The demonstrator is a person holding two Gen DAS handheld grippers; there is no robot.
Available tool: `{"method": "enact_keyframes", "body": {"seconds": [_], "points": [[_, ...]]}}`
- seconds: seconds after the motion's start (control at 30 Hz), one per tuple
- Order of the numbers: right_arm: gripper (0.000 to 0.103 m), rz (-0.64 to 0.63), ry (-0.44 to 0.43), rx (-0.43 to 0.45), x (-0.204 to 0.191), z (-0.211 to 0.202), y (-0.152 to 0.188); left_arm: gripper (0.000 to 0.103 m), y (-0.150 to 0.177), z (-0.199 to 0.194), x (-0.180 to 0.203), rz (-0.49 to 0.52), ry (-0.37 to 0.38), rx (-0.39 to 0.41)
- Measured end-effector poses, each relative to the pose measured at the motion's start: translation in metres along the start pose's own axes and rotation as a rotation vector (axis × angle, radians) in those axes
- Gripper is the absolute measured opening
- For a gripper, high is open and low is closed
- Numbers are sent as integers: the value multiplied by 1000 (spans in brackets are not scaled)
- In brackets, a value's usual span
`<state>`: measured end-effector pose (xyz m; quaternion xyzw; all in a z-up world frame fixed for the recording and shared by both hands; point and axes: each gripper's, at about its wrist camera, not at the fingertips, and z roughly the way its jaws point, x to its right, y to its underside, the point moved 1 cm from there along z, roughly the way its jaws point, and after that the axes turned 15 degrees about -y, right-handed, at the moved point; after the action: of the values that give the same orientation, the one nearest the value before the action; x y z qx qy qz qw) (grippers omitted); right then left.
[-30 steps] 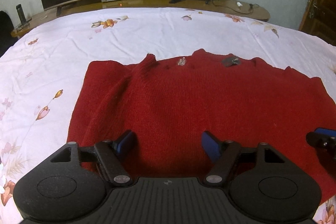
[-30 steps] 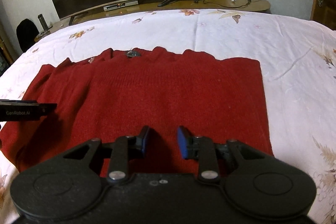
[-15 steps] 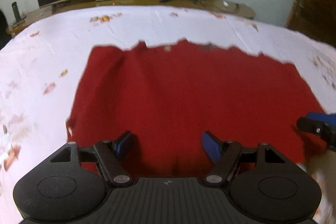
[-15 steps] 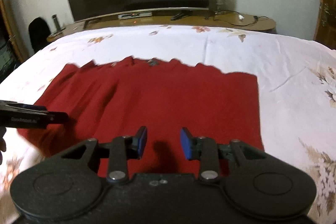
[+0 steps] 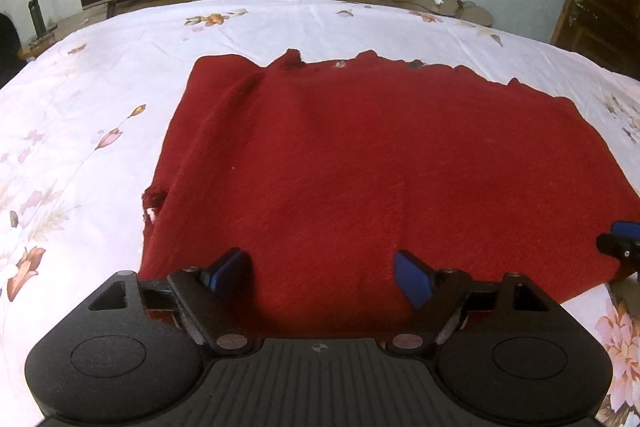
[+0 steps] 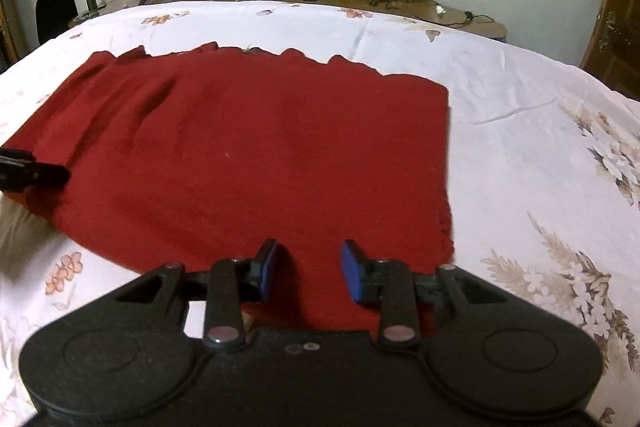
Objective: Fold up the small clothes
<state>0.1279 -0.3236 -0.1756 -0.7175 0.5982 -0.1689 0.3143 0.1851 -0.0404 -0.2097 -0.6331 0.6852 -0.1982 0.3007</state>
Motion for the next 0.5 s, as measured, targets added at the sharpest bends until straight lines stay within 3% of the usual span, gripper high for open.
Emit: {"method": "enact_keyframes", "body": {"seconds": [0.23, 0.37, 0.47, 0.5], "points": [[33, 52, 15, 14, 14, -14, 9, 81, 4, -10, -22, -15, -45, -11], [37, 112, -24, 58, 13, -33, 3, 81, 4, -27, -27, -2, -94, 46], [44, 133, 7, 103, 17, -45, 1, 81, 5, -29, -38, -39, -137, 53], [51, 133, 20, 104, 19, -45, 1, 81, 7, -28, -41, -52, -147, 47]]}}
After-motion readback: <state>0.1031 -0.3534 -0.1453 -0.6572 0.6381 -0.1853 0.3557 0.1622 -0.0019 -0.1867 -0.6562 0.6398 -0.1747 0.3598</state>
